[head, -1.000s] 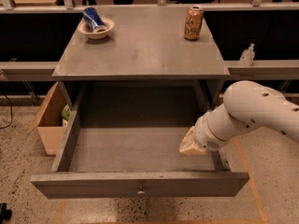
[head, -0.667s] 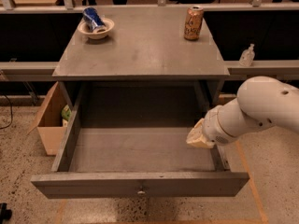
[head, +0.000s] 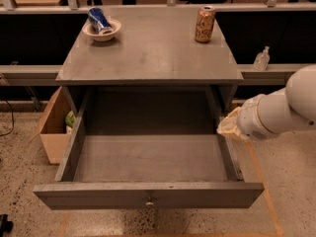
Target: Open top drawer
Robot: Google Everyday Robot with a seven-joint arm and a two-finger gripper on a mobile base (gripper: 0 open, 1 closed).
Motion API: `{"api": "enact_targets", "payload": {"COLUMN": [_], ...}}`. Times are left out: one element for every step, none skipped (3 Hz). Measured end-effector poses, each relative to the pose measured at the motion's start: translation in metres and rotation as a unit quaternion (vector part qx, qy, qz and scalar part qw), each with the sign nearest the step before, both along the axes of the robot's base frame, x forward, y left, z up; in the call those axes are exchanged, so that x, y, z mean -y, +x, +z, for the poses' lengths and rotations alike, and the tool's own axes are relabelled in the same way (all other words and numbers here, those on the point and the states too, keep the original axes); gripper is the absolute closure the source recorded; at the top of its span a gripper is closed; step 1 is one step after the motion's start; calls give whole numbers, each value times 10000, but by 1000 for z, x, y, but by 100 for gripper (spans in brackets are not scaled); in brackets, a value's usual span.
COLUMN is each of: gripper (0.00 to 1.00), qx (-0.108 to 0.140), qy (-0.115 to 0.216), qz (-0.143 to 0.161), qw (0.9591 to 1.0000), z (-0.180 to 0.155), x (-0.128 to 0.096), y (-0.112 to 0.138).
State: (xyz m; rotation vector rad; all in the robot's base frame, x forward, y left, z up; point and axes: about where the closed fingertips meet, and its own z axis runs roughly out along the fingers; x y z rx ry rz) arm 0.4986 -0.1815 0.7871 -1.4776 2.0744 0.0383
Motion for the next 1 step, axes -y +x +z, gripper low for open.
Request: {"api": "enact_targets", "payload": {"gripper": [82], "qx": [-10], "qy": [-2], "qz": [27], "qw": [10000], "z": [-1], "x": [-2], "y": [0]}}
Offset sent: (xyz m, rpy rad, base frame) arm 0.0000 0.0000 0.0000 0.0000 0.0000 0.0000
